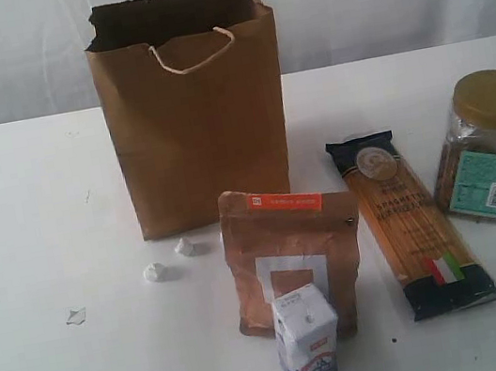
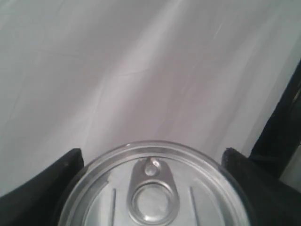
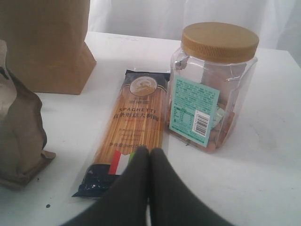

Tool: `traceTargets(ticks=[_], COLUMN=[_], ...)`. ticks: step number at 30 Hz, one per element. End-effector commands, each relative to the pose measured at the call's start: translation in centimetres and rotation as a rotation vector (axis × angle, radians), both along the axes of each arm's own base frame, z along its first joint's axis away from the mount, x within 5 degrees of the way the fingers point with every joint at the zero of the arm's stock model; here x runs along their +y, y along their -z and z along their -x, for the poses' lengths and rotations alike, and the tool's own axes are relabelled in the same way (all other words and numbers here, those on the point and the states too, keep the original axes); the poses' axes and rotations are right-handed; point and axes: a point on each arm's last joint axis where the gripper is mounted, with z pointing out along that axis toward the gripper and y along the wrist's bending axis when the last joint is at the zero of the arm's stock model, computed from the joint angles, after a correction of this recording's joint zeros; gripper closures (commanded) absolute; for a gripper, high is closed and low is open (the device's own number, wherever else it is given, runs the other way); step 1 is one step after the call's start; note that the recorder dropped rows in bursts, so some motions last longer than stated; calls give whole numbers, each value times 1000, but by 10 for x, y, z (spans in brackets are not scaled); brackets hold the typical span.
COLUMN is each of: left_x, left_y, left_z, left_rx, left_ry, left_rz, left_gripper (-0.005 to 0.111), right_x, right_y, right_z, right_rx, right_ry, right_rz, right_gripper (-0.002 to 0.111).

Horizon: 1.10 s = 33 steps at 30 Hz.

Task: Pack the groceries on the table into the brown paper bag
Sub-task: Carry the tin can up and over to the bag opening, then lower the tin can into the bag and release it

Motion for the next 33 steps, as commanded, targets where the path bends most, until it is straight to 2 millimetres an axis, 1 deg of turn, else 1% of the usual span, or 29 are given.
traceTargets(ticks=[1,2,4,7,11,14,16,19,22,27,33], left_x=[-10,-12,-15,-18,-23,-34,-45,-60,-69,-79,-96], left_y=[7,14,21,27,28,31,35,37,40,49,53], left_z=[-6,-10,-13,-15,-14,-11,-10,-5,-3,-2,3], left_rx=[-63,-69,-80,-87,-108,-117,-96,-124,-129,-115,-115], left_ry=[139,169,205,232,248,263,260,276,274,251,235], left_rz=[40,43,49,50,20,-24,-70,-138,-186,-316,-385], left_gripper=[107,107,107,107,107,107,107,107,107,107,107], right_x=[0,0,0,0,0,0,0,0,0,0,0], right_y=[2,2,2,2,2,2,2,2,2,2,2], right_z=[0,0,0,0,0,0,0,0,0,0,0], right_rx=[2,2,2,2,2,2,2,2,2,2,2], right_ry=[-1,-1,-1,-1,-1,-1,-1,-1,-1,-1,-1], right_rz=[2,2,2,2,2,2,2,2,2,2,2], right_gripper=[108,108,108,108,108,108,108,108,108,108,108])
